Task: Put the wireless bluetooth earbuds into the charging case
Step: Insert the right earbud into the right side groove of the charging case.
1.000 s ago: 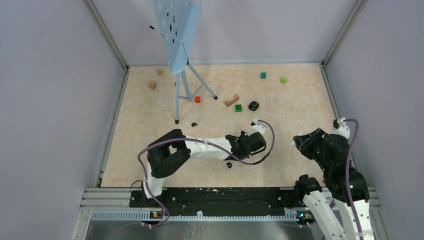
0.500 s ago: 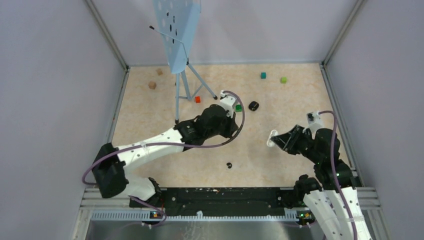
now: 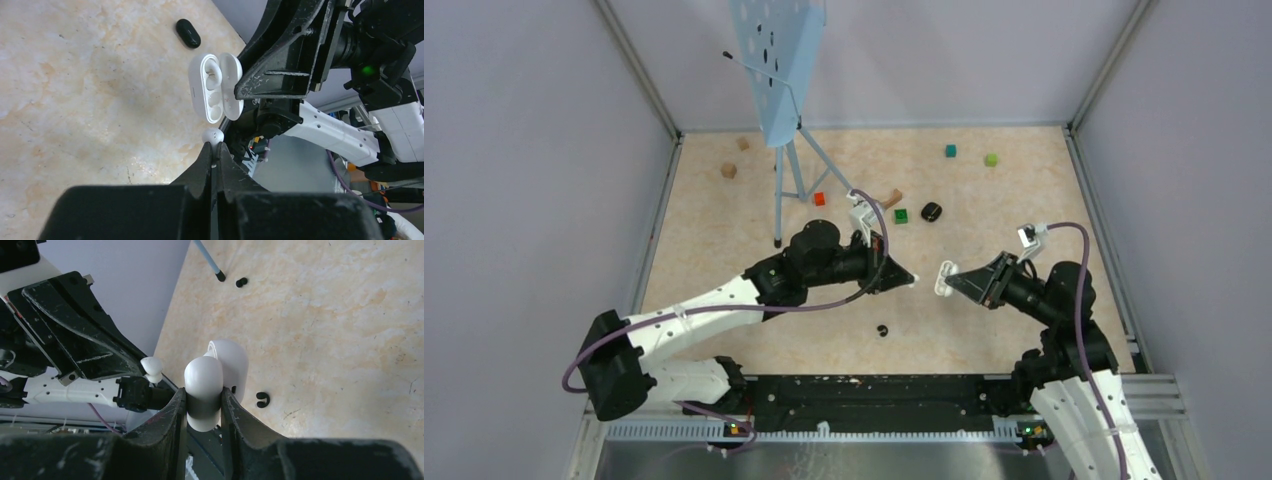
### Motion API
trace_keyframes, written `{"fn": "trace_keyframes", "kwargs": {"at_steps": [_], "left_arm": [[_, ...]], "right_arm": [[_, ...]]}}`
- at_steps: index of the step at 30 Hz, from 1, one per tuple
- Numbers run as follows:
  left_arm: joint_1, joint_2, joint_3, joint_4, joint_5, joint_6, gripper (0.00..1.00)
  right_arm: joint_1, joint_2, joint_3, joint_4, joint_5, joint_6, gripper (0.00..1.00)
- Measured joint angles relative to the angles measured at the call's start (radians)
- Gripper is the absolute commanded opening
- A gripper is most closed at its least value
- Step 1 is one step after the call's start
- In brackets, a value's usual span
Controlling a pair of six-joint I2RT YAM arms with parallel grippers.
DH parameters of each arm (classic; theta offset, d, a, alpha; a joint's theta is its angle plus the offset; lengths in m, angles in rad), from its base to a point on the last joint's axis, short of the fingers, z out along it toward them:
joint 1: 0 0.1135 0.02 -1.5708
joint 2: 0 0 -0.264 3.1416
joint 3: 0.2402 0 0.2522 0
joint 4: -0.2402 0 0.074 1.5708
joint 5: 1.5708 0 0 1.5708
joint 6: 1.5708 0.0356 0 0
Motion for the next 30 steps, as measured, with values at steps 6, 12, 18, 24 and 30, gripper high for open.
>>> {"fn": "trace_keyframes", "kwargs": {"at_steps": [6,12,18,24,30], "left_arm": [[0.0,0.002,-0.055,0.09,0.012,-0.047,0.0],[-0.009,0.042,-0.082,0.192,0.005,-0.086,0.0],[-0.042,0.074,-0.109,0.274,-0.022,-0.111,0.0],[-0.054,0.13,-0.106,0.305,-0.023,-0.121,0.0],[-0.066,0.147,-0.106,0.314,-0.037,-0.132,0.0]], "right_arm": [[0.0,0.0,-0.002,-0.004,0.04,0.05,0.0],[0.0,-0.032,-0.068,0.021,0.069,0.156,0.0],[0.0,-0.058,-0.086,0.017,0.099,0.238,0.0],[0.0,-0.088,-0.089,0.018,0.11,0.273,0.0],[0.0,-0.093,-0.106,0.015,0.113,0.285,0.0]]}}
